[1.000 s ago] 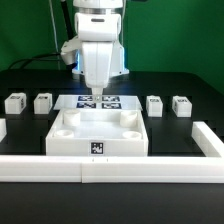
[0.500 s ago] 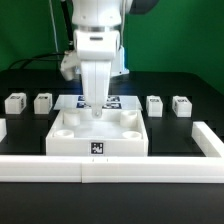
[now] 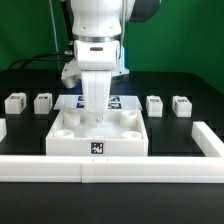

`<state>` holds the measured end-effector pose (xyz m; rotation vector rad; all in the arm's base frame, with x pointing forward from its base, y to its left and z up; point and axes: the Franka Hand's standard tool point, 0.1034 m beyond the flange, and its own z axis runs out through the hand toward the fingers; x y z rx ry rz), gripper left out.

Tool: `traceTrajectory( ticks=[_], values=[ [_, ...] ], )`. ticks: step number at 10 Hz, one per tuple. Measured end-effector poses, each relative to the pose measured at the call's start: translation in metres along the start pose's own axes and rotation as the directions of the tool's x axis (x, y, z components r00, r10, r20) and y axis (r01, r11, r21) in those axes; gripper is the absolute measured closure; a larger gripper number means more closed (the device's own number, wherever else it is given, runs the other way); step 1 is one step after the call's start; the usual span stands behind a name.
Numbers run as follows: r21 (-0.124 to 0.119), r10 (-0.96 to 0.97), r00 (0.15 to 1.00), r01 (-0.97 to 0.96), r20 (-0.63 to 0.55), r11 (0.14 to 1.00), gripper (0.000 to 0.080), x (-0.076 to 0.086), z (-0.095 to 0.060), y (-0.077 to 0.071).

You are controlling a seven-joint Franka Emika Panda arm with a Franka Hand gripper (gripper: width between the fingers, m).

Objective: Assemble square table

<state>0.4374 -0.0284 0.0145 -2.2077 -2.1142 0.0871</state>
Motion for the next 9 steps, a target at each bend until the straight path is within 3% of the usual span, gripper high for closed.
traceTrajectory(
  ticks=[1, 2, 3, 9],
  values=[
    [0.0, 0.0, 1.0, 0.0, 0.0, 1.0, 0.0391, 0.0, 0.0001, -0.0001],
    [0.001, 0.0, 1.0, 0.0, 0.0, 1.0, 0.0591, 0.0, 0.0002, -0.0002],
    [0.001, 0.0, 1.0, 0.0, 0.0, 1.0, 0.0717, 0.0, 0.0003, -0.0002],
    [-0.003, 0.001, 1.0, -0.001, 0.0, 1.0, 0.0739, -0.0002, -0.0003, 0.0008]
  ],
)
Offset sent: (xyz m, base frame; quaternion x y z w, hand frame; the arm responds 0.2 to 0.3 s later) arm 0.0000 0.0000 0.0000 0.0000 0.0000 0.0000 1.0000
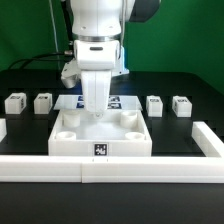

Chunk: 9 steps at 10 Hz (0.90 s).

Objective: Assemble square table

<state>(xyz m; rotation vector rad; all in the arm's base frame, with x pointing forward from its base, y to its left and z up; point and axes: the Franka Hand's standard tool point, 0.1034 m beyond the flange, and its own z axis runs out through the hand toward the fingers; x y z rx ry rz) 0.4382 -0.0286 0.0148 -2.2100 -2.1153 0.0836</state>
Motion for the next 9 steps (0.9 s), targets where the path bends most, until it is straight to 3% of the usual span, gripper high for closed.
traceTrajectory(
  ticks=[3, 4, 7, 9],
  values=[
    [-0.001, 0.001, 1.0, -0.001, 0.0, 1.0, 0.0738, 0.001, 0.0, 0.0],
    [-0.011, 0.037, 0.999, -0.037, -0.004, 0.999, 0.0738, 0.012, -0.001, 0.008],
    [-0.06, 0.043, 0.999, -0.044, -0.023, 0.997, 0.0738, 0.052, -0.007, 0.05],
    [-0.024, 0.028, 1.0, -0.028, -0.014, 0.999, 0.0739, 0.072, -0.004, 0.051]
  ],
)
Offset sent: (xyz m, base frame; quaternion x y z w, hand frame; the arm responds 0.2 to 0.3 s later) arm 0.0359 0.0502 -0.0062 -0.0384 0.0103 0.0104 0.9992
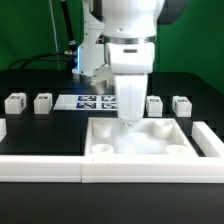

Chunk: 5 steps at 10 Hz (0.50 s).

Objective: Assemble square table

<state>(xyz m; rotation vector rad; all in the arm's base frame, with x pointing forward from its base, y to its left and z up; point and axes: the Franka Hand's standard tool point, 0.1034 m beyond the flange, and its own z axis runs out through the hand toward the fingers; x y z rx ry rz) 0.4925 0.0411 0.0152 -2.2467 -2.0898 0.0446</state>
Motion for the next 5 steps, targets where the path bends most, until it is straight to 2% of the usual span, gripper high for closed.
traceTrajectory(
  ticks=[1, 5],
  values=[
    [0.002, -0.012, 1.0, 0.012, 0.001, 1.0, 0.0738, 0.0057, 0.0002, -0.0001],
    [-0.005, -0.009, 1.0, 0.009, -0.001, 1.0, 0.0738, 0.0118, 0.0005, -0.0005]
  ],
)
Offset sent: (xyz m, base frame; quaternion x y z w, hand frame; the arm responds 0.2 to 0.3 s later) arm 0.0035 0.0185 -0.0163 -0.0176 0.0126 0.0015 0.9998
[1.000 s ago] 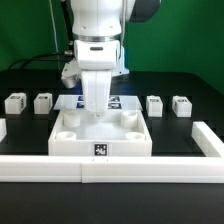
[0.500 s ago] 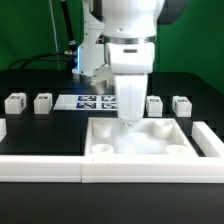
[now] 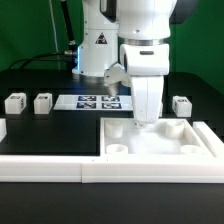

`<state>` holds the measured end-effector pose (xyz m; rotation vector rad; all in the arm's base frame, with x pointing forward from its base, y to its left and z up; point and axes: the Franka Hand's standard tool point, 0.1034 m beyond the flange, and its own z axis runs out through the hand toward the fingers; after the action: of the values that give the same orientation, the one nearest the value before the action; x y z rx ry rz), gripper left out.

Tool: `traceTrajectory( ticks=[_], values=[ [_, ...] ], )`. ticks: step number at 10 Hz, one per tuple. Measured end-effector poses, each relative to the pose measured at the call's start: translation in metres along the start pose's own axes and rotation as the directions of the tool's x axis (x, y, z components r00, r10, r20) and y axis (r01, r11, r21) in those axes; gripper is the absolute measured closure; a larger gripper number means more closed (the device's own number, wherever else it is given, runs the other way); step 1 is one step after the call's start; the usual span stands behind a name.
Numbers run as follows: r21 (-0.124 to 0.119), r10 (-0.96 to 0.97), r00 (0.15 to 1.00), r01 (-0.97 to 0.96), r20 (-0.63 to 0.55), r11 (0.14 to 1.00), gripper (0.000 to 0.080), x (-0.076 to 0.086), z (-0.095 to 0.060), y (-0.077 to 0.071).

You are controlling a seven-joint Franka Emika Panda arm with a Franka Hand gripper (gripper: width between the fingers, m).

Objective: Assemble square table

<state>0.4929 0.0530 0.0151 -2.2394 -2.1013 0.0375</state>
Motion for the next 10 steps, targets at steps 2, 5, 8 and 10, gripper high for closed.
traceTrajectory(
  ticks=[2, 5, 8, 10],
  values=[
    [0.006, 0.001, 1.0, -0.001, 0.002, 1.0, 0.0738, -0.0003, -0.0005, 0.0002],
    [0.008, 0.001, 1.0, -0.001, 0.002, 1.0, 0.0738, -0.0005, -0.0009, 0.0001],
    [0.009, 0.003, 1.0, -0.003, 0.002, 1.0, 0.0506, -0.0014, -0.0004, 0.0],
    [0.009, 0.004, 1.0, -0.004, 0.002, 1.0, 0.0209, -0.0019, -0.0004, 0.0001]
  ],
)
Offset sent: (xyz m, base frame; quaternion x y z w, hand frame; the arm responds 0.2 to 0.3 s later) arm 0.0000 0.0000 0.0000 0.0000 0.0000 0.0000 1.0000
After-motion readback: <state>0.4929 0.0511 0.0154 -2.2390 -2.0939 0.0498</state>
